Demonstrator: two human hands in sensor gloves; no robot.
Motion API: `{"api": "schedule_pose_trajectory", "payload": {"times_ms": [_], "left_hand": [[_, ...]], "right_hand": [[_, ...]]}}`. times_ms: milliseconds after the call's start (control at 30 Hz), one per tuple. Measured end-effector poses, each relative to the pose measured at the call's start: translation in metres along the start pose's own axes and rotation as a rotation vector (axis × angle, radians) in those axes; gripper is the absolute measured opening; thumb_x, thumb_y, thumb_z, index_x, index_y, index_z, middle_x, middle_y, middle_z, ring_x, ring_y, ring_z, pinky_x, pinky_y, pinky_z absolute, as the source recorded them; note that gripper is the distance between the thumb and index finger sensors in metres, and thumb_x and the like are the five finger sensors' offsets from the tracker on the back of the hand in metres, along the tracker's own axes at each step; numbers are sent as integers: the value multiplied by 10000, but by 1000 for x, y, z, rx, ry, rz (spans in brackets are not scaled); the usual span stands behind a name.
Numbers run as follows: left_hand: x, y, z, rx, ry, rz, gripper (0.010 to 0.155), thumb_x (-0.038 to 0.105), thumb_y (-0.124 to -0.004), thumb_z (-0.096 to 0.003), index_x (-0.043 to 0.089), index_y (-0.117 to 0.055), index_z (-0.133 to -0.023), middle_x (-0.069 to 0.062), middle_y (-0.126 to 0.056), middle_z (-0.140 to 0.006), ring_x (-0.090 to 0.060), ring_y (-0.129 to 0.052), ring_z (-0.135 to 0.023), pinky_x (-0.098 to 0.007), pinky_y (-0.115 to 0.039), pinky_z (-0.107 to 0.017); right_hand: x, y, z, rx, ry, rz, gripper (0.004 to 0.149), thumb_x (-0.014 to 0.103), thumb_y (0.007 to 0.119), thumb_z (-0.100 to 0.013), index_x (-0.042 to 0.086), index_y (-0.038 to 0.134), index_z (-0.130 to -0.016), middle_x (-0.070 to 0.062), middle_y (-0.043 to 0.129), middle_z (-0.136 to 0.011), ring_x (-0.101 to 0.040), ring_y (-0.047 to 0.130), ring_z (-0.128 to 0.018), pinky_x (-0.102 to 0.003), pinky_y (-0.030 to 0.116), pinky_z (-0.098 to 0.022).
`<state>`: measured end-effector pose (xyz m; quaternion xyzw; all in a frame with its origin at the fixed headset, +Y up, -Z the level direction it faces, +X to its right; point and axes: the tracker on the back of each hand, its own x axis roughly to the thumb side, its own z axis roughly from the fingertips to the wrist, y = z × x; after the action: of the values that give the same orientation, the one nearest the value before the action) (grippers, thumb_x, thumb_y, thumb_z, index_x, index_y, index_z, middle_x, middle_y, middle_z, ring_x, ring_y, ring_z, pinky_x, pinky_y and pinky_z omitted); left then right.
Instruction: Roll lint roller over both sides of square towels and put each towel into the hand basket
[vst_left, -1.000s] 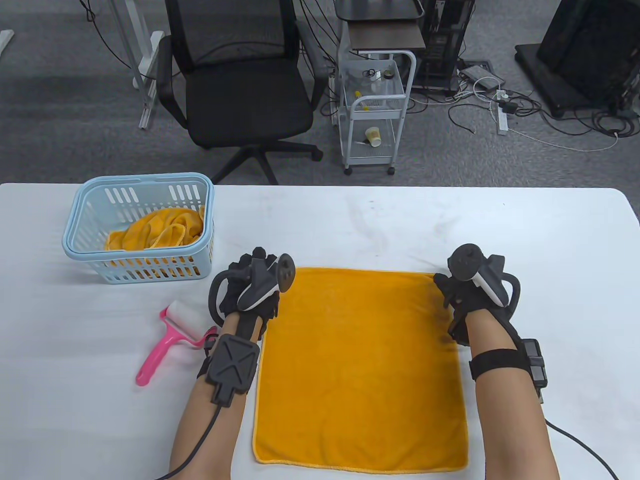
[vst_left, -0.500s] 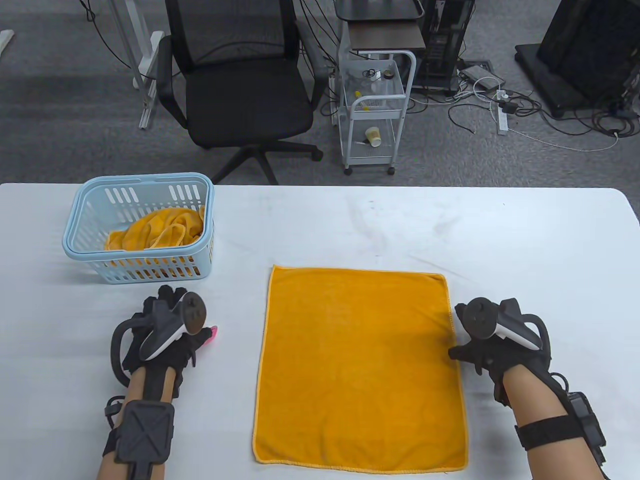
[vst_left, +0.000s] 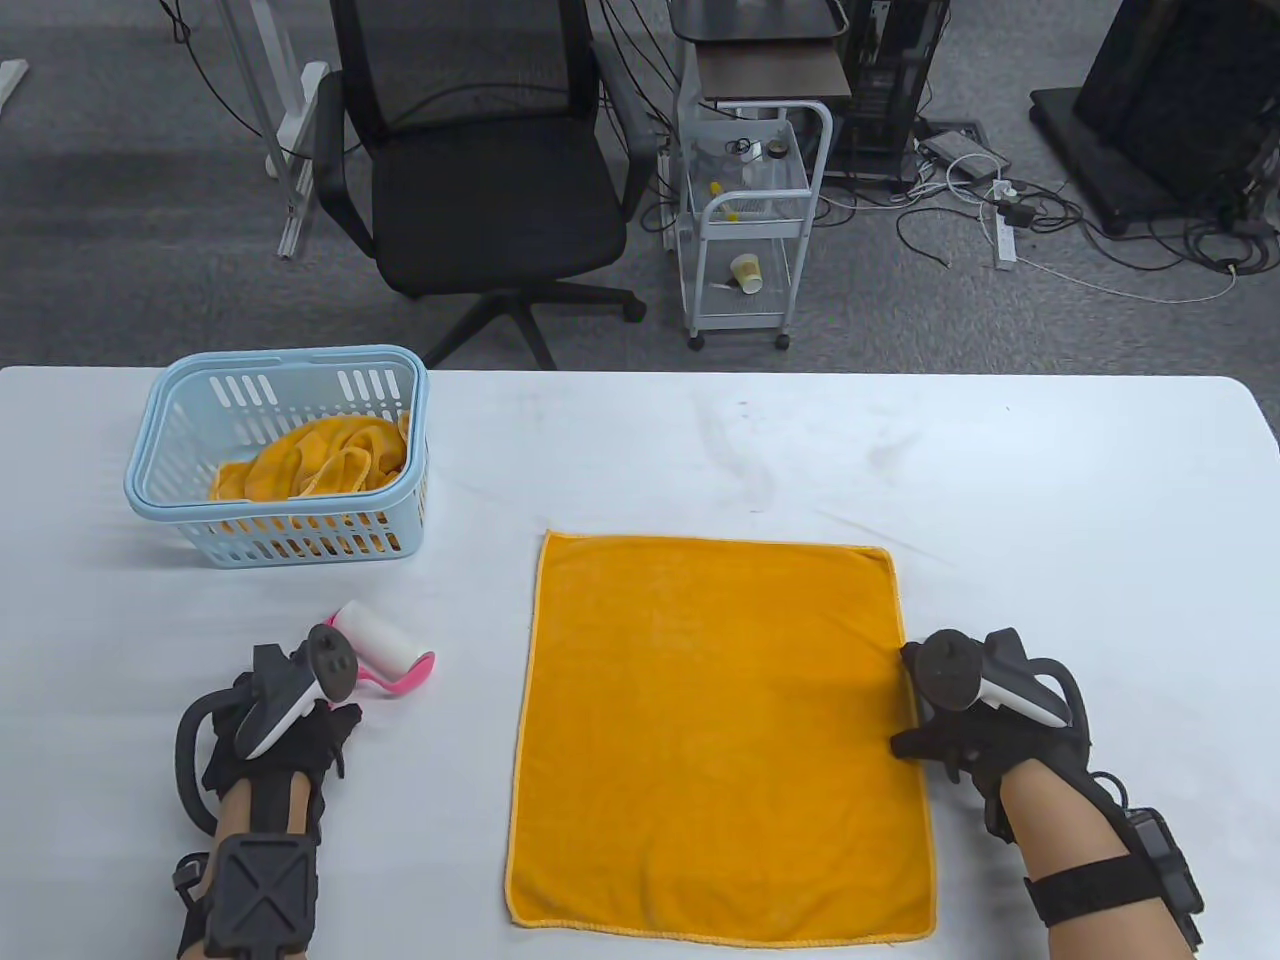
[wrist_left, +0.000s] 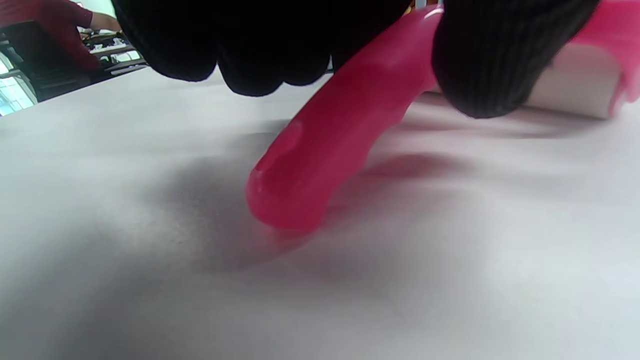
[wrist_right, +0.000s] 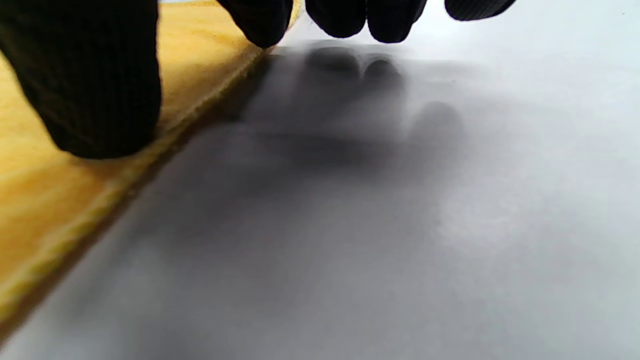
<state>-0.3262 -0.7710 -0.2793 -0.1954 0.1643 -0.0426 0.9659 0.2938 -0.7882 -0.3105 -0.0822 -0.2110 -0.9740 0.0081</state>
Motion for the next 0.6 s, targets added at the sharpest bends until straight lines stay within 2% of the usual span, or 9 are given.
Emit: {"api": "schedule_pose_trajectory", "payload": {"times_ms": [67, 167, 333, 433, 500, 600], "left_hand": [[0, -3, -3, -1, 6, 15, 592, 529, -815, -464, 264, -707, -983, -78, -649, -1137, -406, -759, -1012, -619, -651, -720], [1, -1, -1, 10, -17, 61, 547, 500, -808, -477, 253, -731, -959, -62, -698, -1104, -383, -804, -981, -608, -674, -710], [19, 24, 20, 30, -160, 110, 511, 446, -826, -485, 245, -754, -950, -72, -724, -1088, -390, -846, -953, -605, -706, -694], [51, 46, 50, 97, -322, 77, 512, 460, -808, -491, 278, -718, -962, -73, -725, -1082, -389, -891, -928, -580, -744, -677], [87, 59, 73, 130, -447, 52, 514, 472, -792, -495, 327, -682, -976, -59, -765, -1061, -390, -926, -902, -581, -768, -660], [144, 63, 100, 136, -627, 40, 519, 489, -765, -500, 356, -648, -987, -29, -809, -1007, -345, -966, -840, -579, -795, -636]], "right_hand": [[-1, 0, 0, 3, 5, -8, 977, 623, 891, -424, 169, 420, -1149, -229, 360, -1171, -544, 427, -1045, -733, 467, -682], [-5, 2, -2, 8, 8, -33, 973, 624, 889, -424, 168, 427, -1149, -234, 365, -1169, -546, 432, -1043, -733, 467, -681], [-7, 2, -2, 12, 11, -48, 969, 623, 890, -425, 167, 434, -1148, -232, 364, -1170, -547, 430, -1043, -733, 465, -682], [-7, 2, -2, 12, 10, -46, 967, 623, 888, -426, 168, 435, -1148, -233, 365, -1170, -547, 430, -1043, -733, 466, -681], [-7, 2, -2, 13, 9, -50, 964, 622, 888, -427, 168, 435, -1148, -233, 362, -1170, -548, 429, -1042, -734, 464, -682], [-7, 2, -2, 13, 8, -52, 966, 623, 886, -426, 169, 433, -1149, -233, 360, -1170, -546, 425, -1045, -734, 464, -682]]}}
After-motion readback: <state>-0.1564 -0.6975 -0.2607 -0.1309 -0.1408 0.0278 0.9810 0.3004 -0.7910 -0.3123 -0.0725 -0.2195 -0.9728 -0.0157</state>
